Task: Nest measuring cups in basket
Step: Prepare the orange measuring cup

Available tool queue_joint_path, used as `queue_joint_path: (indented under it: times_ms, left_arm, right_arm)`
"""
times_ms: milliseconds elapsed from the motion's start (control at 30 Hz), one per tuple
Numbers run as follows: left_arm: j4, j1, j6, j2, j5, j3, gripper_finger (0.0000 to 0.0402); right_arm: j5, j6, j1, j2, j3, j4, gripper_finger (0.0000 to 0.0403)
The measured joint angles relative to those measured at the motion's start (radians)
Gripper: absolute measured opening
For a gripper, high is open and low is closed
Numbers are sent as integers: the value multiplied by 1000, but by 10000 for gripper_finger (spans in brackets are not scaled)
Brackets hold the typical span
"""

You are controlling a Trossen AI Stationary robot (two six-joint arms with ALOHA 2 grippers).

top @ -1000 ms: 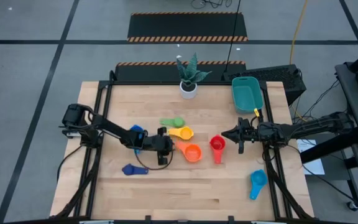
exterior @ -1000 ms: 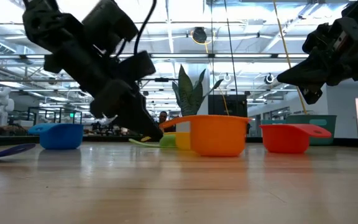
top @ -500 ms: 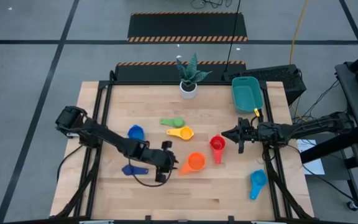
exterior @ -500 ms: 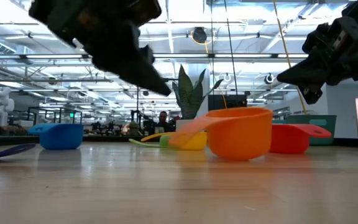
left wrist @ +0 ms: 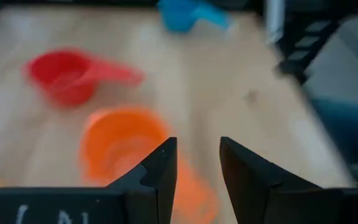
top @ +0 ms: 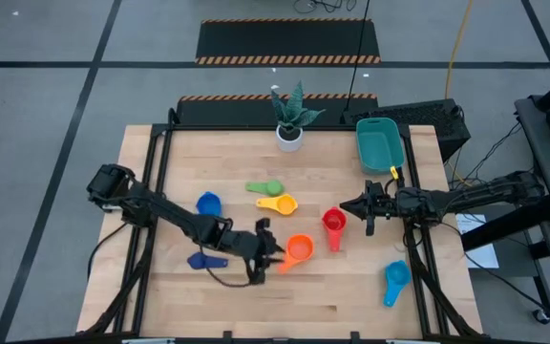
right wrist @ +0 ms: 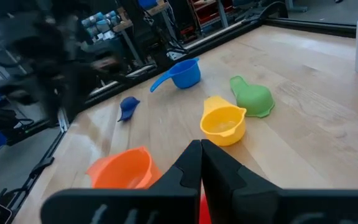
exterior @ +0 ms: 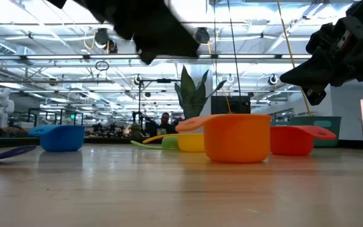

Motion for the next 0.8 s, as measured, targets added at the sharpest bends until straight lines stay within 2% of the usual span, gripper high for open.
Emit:
queue_joint_path:
  times_ms: [133,333,433,567,633,800]
  left_arm:
    - [196,-57,-5,80,2,0,124]
    - [221,-109,-95,258,-35,109,124]
    - [156,-123,-107,350,-53,209,124]
    - [-30,-129,-136,414,-162,331,124]
    - [-114,-126,-175,425,-202,363,124]
    - [-202,-126,-256,427,-263,371,124]
  right_arm:
    - [2,-3,0,0,0,0,0]
    - [3,4,0,0,0,2,0]
    - [3,9,0,0,0,14,0]
    - [3,30,0,0,0,17,0]
    - [3,30,0,0,0,18,0]
    - [4,30,0,-1,0,23,0]
